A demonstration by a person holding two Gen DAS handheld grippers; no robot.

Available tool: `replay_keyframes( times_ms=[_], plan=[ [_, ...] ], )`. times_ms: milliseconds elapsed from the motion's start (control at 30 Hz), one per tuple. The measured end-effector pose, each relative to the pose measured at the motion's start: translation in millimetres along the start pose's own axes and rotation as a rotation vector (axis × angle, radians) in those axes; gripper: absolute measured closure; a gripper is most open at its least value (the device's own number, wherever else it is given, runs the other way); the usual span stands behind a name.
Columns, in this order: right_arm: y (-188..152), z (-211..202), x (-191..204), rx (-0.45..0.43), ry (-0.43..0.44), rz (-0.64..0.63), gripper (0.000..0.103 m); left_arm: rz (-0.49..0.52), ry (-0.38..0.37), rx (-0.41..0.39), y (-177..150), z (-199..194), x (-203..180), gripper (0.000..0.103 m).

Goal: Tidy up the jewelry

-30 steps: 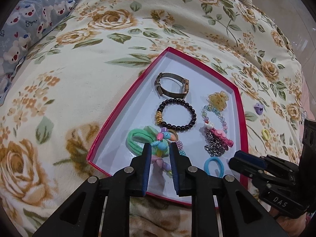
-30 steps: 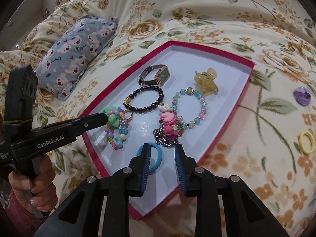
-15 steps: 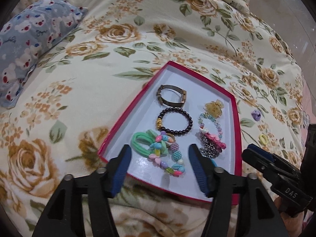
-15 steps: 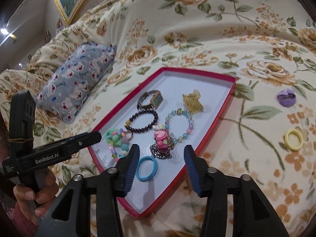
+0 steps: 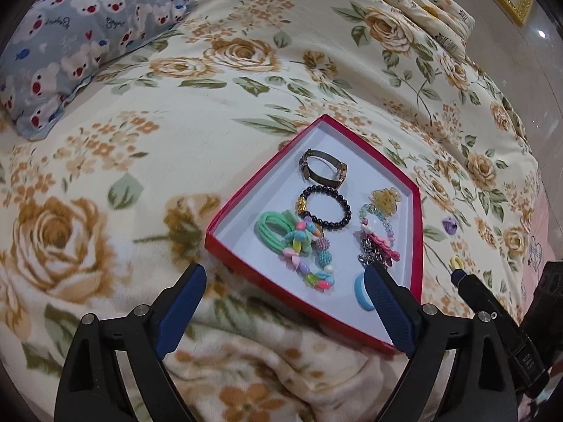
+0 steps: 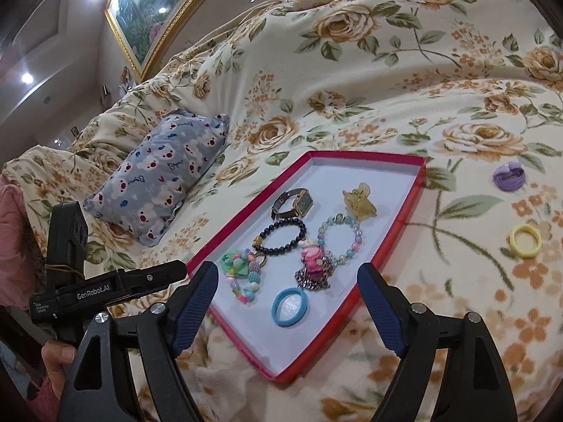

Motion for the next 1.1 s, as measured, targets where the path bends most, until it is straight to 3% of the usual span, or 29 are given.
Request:
replay_keyframes(
  times_ms=[167,400,533,600,633,700,800,933,1100],
  plan=[
    [-7.6,-0.3,-3.4,0.024,0.012,0.015,0.02,-0.001,0.013,0.013,-11.9,-4.1,2.3,0.011],
    [1.3,-20.8,9.6,0.027,-0.052,-0.085,0.014,0.025,0.023,-0.003,-17.7,-19.8,-2.1,0.011],
    [21.0,-44.3,24.6,0.012,-0.092,-0.191,0.008,0.095,0.038,-0.061,-12.0,-41.8,-14.9,0.011],
    [31.0,-57.2,32.0,-0.012,-0.116,-0.232,0.0,0.132,0.045,-0.098,-9.6,-54.1,-22.6,0.006],
    [35.5,-64.0,35.9,-0.034,-0.126,-0.251,0.0,0.151,0.051,-0.122,-8.5,-60.9,-27.3,0.001],
    [40.2,-71.8,41.5,-0.072,-0.152,-0.282,0.0,0.178,0.081,-0.168,-10.9,-70.1,-33.2,0.001],
    [34.9,-67.8,40.3,-0.085,-0.195,-0.288,0.0,0.189,0.13,-0.198,-24.5,-73.6,-35.9,0.001],
    [16.3,-50.8,31.9,-0.054,-0.18,-0.241,0.0,0.162,0.146,-0.165,-42.5,-64.2,-33.9,0.001],
    [-7.6,-33.0,23.6,-0.005,-0.204,-0.209,0.0,0.162,0.219,-0.153,-58.7,-58.0,-33.2,0.001]
  ],
)
Point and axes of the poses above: each gripper's, at about its wrist camera, not at the fingertips, and z roughly the way its jaws point, x to its left, y to its top, the point moved 4 cm from there along z, roughly the way its jaws point, and after that the axes turned 8 degrees about x, right-handed, at the moved point
